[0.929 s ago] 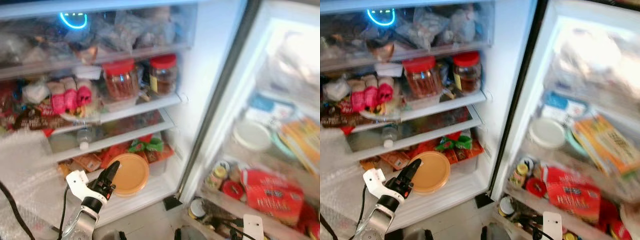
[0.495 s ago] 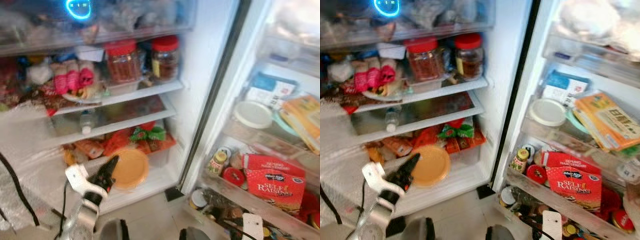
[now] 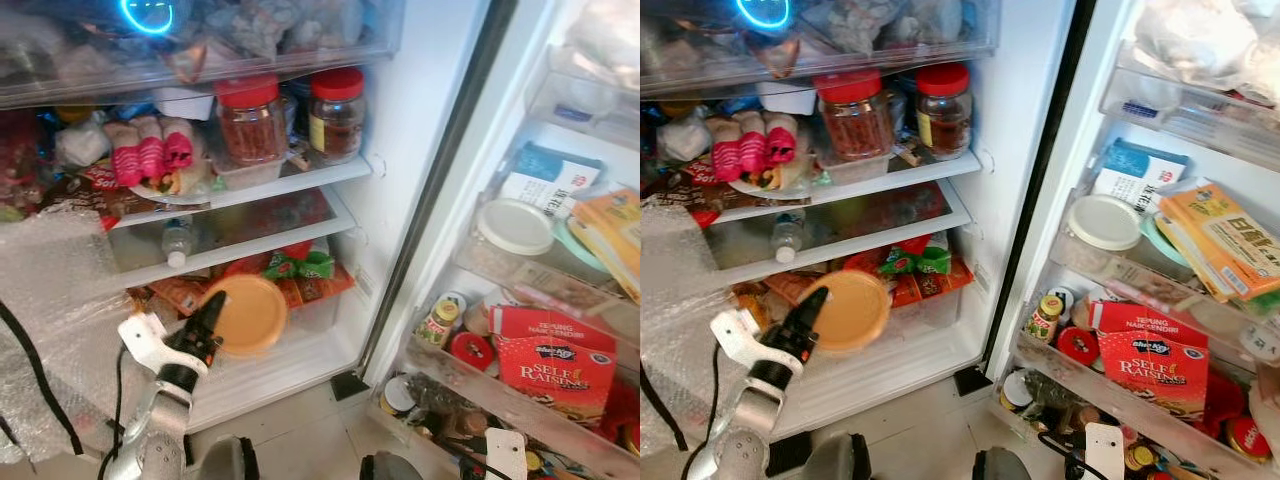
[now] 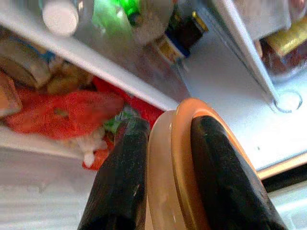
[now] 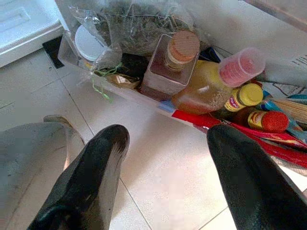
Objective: Restocking fridge
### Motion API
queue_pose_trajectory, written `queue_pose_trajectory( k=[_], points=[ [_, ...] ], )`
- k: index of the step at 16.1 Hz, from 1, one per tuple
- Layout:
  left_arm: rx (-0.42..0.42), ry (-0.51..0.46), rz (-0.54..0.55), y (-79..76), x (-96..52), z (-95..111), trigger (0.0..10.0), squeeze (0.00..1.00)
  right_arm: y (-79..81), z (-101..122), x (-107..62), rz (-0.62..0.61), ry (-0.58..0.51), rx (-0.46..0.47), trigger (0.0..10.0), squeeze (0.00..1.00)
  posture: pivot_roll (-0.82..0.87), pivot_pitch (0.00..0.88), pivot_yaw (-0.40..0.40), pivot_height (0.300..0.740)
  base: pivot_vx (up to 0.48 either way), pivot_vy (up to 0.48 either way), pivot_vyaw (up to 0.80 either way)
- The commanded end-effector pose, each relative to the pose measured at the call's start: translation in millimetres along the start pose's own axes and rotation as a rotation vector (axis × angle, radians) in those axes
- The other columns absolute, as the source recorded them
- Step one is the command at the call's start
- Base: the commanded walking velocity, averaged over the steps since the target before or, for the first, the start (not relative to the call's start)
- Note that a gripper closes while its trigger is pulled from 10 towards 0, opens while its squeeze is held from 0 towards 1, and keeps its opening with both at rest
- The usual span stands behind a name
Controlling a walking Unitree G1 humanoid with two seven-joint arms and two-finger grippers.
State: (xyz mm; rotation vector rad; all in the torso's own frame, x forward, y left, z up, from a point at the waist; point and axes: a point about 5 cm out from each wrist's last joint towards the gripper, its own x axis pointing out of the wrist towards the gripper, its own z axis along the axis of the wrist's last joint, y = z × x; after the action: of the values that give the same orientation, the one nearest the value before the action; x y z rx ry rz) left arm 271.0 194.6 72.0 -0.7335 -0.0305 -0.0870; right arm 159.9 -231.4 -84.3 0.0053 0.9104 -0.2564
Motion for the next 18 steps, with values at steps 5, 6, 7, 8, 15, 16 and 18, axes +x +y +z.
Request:
queue_pose_trajectory(
  k=[5, 6, 7, 8, 15, 16, 18],
  points=[
    [0.041, -0.073, 0.004, -7.5, 21.9, 14.5, 10.0, 0.00, -2.8, -1.8, -0.4, -0.002, 0.009, 0.005, 10.0, 0.00, -0.17, 0.088, -0.053, 0.645, 0.000, 0.000, 0.00],
    [0.044, -0.068, 0.007, -7.2, 23.6, 13.0, 10.0, 0.00, -2.7, -1.8, -0.4, -0.002, 0.009, 0.008, 10.0, 0.00, -0.18, 0.088, -0.049, 0.645, 0.000, 0.000, 0.00],
    [0.046, -0.066, 0.009, -7.0, 24.0, 12.4, 10.0, 0.00, -2.5, -1.7, -0.4, -0.002, 0.009, 0.009, 10.0, 0.00, -0.18, 0.092, -0.047, 0.645, 0.000, 0.000, 0.00],
    [0.047, -0.063, 0.018, -5.8, 22.8, 10.8, 10.0, 0.00, -2.3, -1.8, -0.4, -0.002, 0.008, 0.010, 10.0, 0.00, -0.18, 0.092, -0.047, 0.645, 0.000, 0.000, 0.00],
    [0.052, -0.061, 0.043, -0.7, 19.1, 8.3, 10.0, 0.00, -1.8, -2.4, -0.5, 0.005, 0.013, 0.007, 10.0, 0.00, -0.17, 0.091, -0.047, 0.645, 0.000, 0.000, 0.00],
    [0.052, -0.060, 0.043, -0.6, 19.2, 8.2, 10.0, 0.00, -1.7, -2.4, -0.5, 0.006, 0.014, 0.006, 10.0, 0.00, -0.17, 0.091, -0.047, 0.645, 0.000, 0.000, 0.00],
    [0.052, -0.060, 0.042, -0.7, 19.3, 7.8, 10.0, 0.00, -1.7, -2.5, -0.4, 0.006, 0.016, 0.003, 10.0, 0.00, -0.17, 0.091, -0.047, 0.645, 0.000, 0.000, 0.00]
  ],
)
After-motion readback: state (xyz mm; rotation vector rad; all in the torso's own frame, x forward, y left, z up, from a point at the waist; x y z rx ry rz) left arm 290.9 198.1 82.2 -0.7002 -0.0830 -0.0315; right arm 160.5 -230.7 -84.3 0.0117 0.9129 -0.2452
